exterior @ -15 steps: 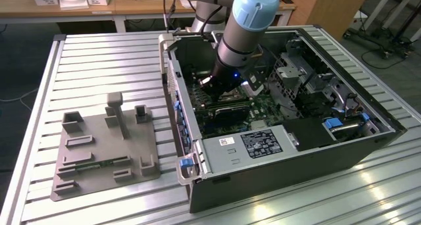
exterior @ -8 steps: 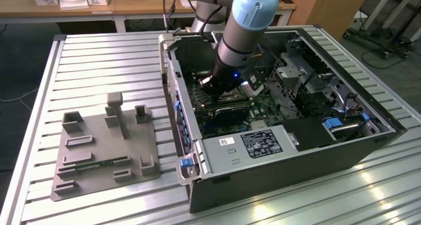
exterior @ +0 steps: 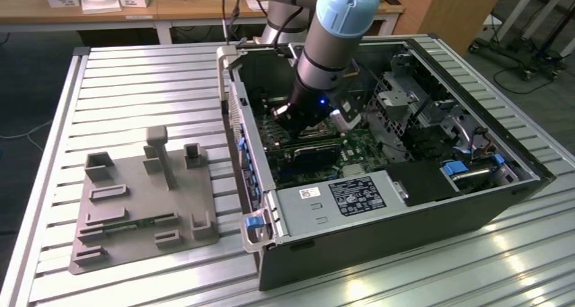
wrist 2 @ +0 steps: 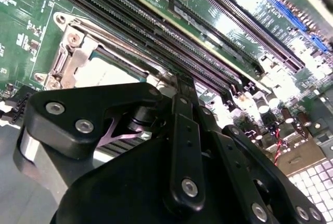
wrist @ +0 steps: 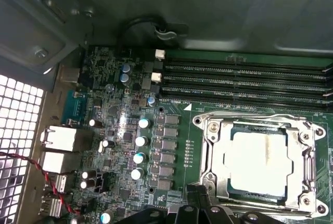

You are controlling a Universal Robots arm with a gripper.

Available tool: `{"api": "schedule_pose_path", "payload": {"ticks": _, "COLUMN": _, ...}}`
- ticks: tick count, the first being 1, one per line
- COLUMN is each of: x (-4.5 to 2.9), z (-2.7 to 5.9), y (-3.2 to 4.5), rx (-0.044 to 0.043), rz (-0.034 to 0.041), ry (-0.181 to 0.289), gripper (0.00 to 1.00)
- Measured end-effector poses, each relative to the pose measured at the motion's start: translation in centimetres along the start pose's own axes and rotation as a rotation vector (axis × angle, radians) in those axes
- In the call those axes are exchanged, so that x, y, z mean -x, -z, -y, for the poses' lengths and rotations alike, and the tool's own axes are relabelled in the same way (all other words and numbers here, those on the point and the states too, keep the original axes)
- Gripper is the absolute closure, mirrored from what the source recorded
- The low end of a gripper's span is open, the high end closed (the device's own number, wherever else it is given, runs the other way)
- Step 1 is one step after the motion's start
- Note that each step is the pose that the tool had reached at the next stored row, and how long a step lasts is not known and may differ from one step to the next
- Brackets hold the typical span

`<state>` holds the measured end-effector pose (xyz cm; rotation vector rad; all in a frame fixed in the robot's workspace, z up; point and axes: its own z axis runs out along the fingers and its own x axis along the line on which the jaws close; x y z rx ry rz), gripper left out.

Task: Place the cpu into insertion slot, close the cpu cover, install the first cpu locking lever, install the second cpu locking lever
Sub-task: 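Install the second cpu locking lever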

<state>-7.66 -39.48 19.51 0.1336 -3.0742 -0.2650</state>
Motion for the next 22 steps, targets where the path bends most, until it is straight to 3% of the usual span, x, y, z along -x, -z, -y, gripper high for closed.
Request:
{"api": "schedule_pose_path", "payload": {"ticks": 15, "x": -0.08, "z": -0.79, "y": 2.41, "rx": 0.0001, "rz": 0.0003, "ry": 0.0, "gripper": 0.9}}
{"api": "schedule_pose_path", "payload": {"ticks": 22, "x": -0.09, "z": -0.81, "y": 2.47, "rx": -0.0005, "rz": 0.0004, "ry": 0.0, "gripper": 0.9}}
